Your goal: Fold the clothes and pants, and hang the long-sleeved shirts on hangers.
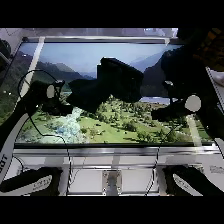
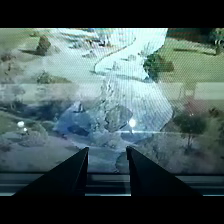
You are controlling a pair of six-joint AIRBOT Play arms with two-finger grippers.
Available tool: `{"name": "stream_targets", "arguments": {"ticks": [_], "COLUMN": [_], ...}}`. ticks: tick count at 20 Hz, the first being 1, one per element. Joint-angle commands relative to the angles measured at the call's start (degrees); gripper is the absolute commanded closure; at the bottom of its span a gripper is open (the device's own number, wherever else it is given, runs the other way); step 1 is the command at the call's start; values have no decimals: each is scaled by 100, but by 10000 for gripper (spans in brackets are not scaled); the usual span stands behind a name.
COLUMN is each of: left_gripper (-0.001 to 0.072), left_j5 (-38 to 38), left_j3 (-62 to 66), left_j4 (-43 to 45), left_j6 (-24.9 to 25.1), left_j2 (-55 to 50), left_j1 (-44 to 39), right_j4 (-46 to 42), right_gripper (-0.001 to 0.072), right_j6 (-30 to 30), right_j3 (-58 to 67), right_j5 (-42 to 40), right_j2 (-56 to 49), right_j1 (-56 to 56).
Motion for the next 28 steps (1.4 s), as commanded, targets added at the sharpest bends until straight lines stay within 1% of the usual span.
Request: {"name": "stream_targets", "arguments": {"ticks": [1, 3, 6, 7, 8, 9, 10, 15, 16, 17, 18, 19, 20, 21, 23, 26, 28], "left_gripper": [441, 440, 441, 440, 440, 440, 440, 440, 441, 440, 440, 440, 440, 441, 441, 441, 440], "left_j5": [2, 0, 2, 2, 2, 0, 0, 0, 63, 343, 603, 752, 879, 992, 1394, 1858, 1921], "left_j3": [-2, -2, -2, -2, -2, -2, -2, -2, -2, -2, -2, -2, -2, -2, -2, -2, -2], "left_j4": [0, 0, 0, 0, 0, 0, 0, 0, 0, 0, 0, 0, 0, 2, 17, 17, 20], "left_j6": [2, 2, 2, 2, 2, 2, 2, 2, 2, 2, 2, 0, 2, 2, 4, 4, 7], "left_j2": [4, 4, 4, 4, 4, 4, 4, 4, 4, 2, 4, 4, 4, 4, 4, 4, 4], "left_j1": [0, 0, 0, 0, 0, 0, 0, 0, 0, 0, 0, 0, 0, 0, 0, -2, -2], "right_j4": [4, 4, 2, 0, 0, 0, 0, 4, 9, 33, 101, 162, 208, 216, 216, 219, 223], "right_gripper": [697, 697, 697, 678, 619, 537, 509, 508, 508, 506, 439, 375, 377, 377, 376, 375, 375], "right_j6": [0, 0, -2, -4, -4, -7, -11, -26, -26, -28, -59, -271, -481, -560, -581, -577, -566], "right_j3": [-2, -2, -2, -2, -2, -2, -2, 4, 7, 7, 7, 7, 9, 44, 424, 1355, 1993], "right_j5": [-44, -131, -570, -802, -1062, -1303, -1530, -2096, -2286, -2485, -2699, -2907, -3165, -3394, -3598, -3442, -3187], "right_j2": [4, 4, -2, -7, -17, -48, -103, -922, -1123, -1287, -1453, -1604, -1762, -1908, -2319, -3152, -3713], "right_j1": [4, 4, 4, 4, 4, 4, 4, 4, 4, 4, 4, 4, 4, 4, -2, -2, -2]}}
